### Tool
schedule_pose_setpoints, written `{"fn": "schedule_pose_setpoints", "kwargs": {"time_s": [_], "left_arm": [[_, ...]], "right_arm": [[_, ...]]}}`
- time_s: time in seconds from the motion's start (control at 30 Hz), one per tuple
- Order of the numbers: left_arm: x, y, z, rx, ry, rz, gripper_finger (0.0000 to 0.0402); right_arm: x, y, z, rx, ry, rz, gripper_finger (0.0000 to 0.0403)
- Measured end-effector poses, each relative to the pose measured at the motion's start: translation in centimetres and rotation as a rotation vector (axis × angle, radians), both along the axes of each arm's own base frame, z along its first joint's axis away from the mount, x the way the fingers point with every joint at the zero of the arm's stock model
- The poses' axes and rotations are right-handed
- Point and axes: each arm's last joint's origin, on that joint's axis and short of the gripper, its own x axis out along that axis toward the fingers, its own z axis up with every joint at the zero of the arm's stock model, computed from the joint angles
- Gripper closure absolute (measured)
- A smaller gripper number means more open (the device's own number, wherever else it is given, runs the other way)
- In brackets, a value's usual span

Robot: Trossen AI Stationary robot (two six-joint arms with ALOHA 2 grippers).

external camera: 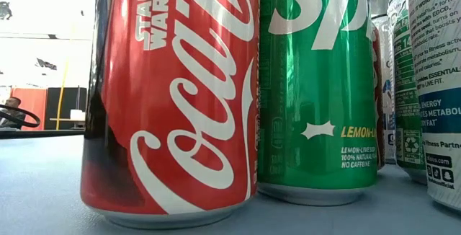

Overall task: Place canned beverage on shelf
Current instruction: Put the bottom white and orange soda can on the shelf aligned with the other white and orange soda can

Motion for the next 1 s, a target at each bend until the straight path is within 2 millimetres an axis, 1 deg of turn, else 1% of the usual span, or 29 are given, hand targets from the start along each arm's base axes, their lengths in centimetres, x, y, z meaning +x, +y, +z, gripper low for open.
{"fn": "schedule_pose_setpoints", "kwargs": {"time_s": [0.17, 0.3, 0.4, 0.5, 0.57, 0.67, 0.8, 0.9, 1.0], "left_arm": [[0.0, -0.1, 0.6, -0.007, -0.071, -0.024, 0.0129], [0.0, -0.1, 0.8, -0.009, -0.089, -0.039, 0.0129], [0.1, -0.1, 1.1, -0.018, -0.121, -0.025, 0.0129], [0.5, -0.2, 1.2, -0.005, -0.157, -0.018, 0.0129], [1.0, -0.4, 0.9, 0.024, -0.16, -0.018, 0.0127], [1.4, -0.6, 0.5, 0.051, -0.155, -0.001, 0.0114], [1.8, -0.9, 0.0, 0.115, -0.143, 0.005, 0.0087], [2.2, -1.1, -0.3, 0.132, -0.143, 0.015, 0.007], [2.6, -1.1, -0.7, 0.152, -0.124, 0.007, 0.0063]], "right_arm": [[1.4, -0.7, 0.3, 0.011, 0.001, 0.051, 0.0193], [2.2, -1.1, 0.6, 0.0, -0.031, 0.055, 0.0192], [2.6, -1.5, 0.6, 0.011, -0.022, 0.058, 0.0192], [3.1, -1.8, 0.7, 0.035, -0.024, 0.063, 0.0191], [3.3, -1.9, 0.7, 0.038, -0.026, 0.057, 0.0191], [3.4, -2.2, 0.7, 0.035, -0.024, 0.049, 0.019], [3.7, -2.5, 0.7, 0.03, -0.018, 0.036, 0.019], [4.0, -2.9, 0.6, 0.029, -0.017, 0.023, 0.019], [4.4, -3.3, 0.6, 0.04, -0.006, 0.025, 0.019]]}}
